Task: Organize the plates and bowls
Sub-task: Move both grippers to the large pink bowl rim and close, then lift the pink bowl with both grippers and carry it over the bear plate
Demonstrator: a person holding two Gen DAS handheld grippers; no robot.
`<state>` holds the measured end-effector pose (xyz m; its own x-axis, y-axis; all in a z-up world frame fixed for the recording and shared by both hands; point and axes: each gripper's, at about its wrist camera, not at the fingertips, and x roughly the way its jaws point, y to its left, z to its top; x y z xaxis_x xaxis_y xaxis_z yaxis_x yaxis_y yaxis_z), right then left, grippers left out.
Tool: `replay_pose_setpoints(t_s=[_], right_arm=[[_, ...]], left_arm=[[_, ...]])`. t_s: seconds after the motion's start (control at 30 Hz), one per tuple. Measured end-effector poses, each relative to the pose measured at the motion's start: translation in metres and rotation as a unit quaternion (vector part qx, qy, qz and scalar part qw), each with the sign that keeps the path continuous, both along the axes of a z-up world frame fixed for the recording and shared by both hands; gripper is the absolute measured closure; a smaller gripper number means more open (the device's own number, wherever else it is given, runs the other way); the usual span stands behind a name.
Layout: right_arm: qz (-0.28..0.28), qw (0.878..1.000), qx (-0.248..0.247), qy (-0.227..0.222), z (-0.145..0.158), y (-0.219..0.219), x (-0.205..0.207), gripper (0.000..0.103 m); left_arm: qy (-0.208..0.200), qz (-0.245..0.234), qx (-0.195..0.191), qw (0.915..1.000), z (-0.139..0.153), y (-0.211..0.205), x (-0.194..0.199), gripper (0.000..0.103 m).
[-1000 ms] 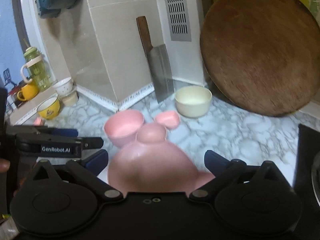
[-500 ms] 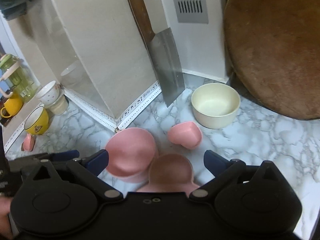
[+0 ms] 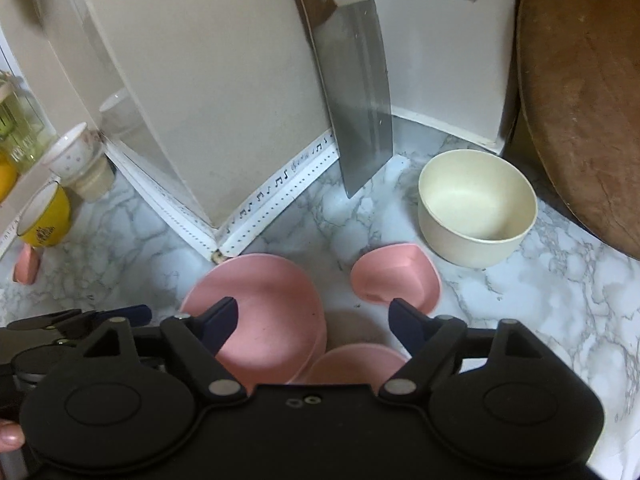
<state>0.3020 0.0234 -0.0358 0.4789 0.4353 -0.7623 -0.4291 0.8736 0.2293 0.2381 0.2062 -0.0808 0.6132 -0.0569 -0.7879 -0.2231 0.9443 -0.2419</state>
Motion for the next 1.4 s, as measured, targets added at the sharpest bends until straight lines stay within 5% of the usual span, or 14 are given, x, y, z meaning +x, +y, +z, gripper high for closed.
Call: replay_pose_setpoints(t_s=[0.23,0.4,0.47,0.67,0.9,1.4], right_arm=[[0.011,0.999,0.004,0.032,-0.014,0.008,0.013,0.049],[0.011,0.999,0.004,0.042,-0.021,0.013,0.016,0.063],[0.012,0.999,0.003,0.041,-0.022,0.015,0.016,0.067],[0.016,0.999,-0.011,0.032,-0.022,0.020,0.011,0.078],[0.015,0.999,-0.034,0.024,-0.020,0.024,0.002,0.088],[0.045,0.998,-0.036,0.031,0.004,0.051,-0.055,0.089]], left_arm=[[-0.008,-0.008,-0.004,0.9999,-0.002,-0.004,0.003,0.024],[-0.003,-0.022,-0.009,0.9997,-0.006,-0.010,0.003,0.045],[-0.001,-0.023,-0.008,0.9997,-0.008,-0.011,0.003,0.062],[-0.002,-0.029,0.000,0.9996,-0.007,-0.015,0.001,0.084],[0.003,-0.022,0.008,0.9997,-0.003,-0.015,-0.004,0.088],[0.030,0.017,0.004,0.9994,0.020,0.011,-0.055,0.088]])
